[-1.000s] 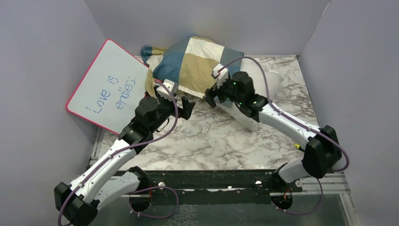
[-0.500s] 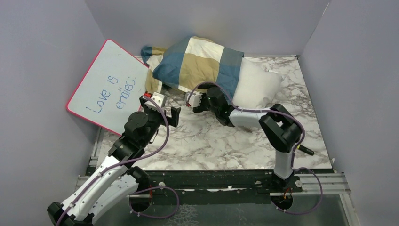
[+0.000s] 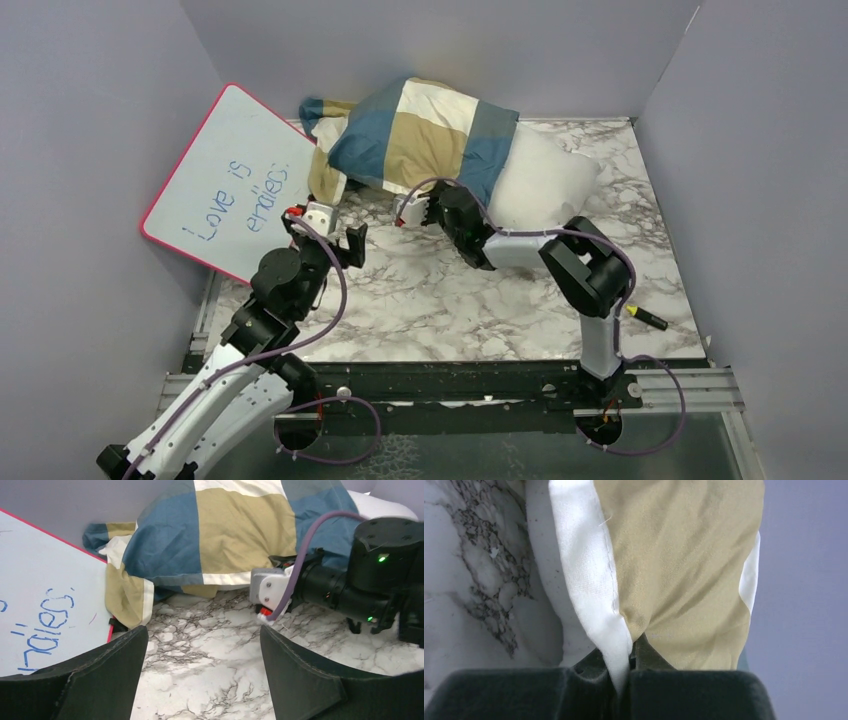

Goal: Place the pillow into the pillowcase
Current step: Stuff the pillow into the pillowcase.

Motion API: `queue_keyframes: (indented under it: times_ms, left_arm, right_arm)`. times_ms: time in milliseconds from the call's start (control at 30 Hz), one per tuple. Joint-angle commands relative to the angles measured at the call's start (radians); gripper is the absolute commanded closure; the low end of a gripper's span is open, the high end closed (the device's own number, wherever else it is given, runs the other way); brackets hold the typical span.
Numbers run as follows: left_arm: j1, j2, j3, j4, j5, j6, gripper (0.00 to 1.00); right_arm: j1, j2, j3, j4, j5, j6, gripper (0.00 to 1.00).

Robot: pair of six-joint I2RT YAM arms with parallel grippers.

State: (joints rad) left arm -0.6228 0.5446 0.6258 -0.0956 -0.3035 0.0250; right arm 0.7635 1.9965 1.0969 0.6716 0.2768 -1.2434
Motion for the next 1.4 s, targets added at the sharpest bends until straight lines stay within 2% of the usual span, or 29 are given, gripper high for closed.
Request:
queue_keyframes:
  times_ms: [0,100,200,367,433,633,767,967,1100,1233,1367]
  left_arm:
    - [0.005,0.041,0.028,-0.022,-0.053,-0.02,0.21]
    - [0.006,0.068,0.044,-0.025,-0.069,-0.021,0.24]
    - [0.006,0.088,0.068,-0.011,-0.061,-0.048,0.27]
    - [0.006,0.186,0.223,-0.11,-0.088,-0.087,0.36]
    - [0.006,0.221,0.282,-0.144,-0.103,-0.094,0.38]
    - [0.006,0.308,0.36,-0.137,0.064,-0.017,0.46]
    - [0.006,0.418,0.394,-0.183,-0.023,0.03,0.49]
    - [0.007,0.513,0.364,-0.073,-0.011,0.13,0.48]
    - [0.008,0.58,0.388,-0.02,-0.107,0.126,0.42]
    - [0.011,0.652,0.403,0.036,-0.182,0.167,0.41]
    - [0.024,0.708,0.368,0.149,-0.327,0.192,0.45]
  right_arm:
    - [0.024,-0.204,-0.01,-0.172,0.037,0.224,1.0]
    - [0.054,-0.385,-0.026,-0.357,-0.005,0.424,1.0]
    - [0.055,-0.524,0.037,-0.557,-0.106,0.625,1.0]
    - [0.055,-0.561,0.292,-0.932,-0.19,0.926,1.0]
    - [0.055,-0.573,0.33,-0.982,-0.214,1.028,0.99]
    - [0.047,-0.571,0.365,-1.052,-0.27,1.144,0.99]
    - [0.036,-0.558,0.298,-1.024,-0.336,1.212,0.99]
    - [0.021,-0.588,0.225,-0.972,-0.316,1.219,0.99]
    - [0.016,-0.595,0.219,-0.958,-0.338,1.218,0.99]
    - [0.014,-0.595,0.213,-0.95,-0.356,1.223,0.99]
    - [0.013,-0.602,0.193,-0.915,-0.391,1.238,0.99]
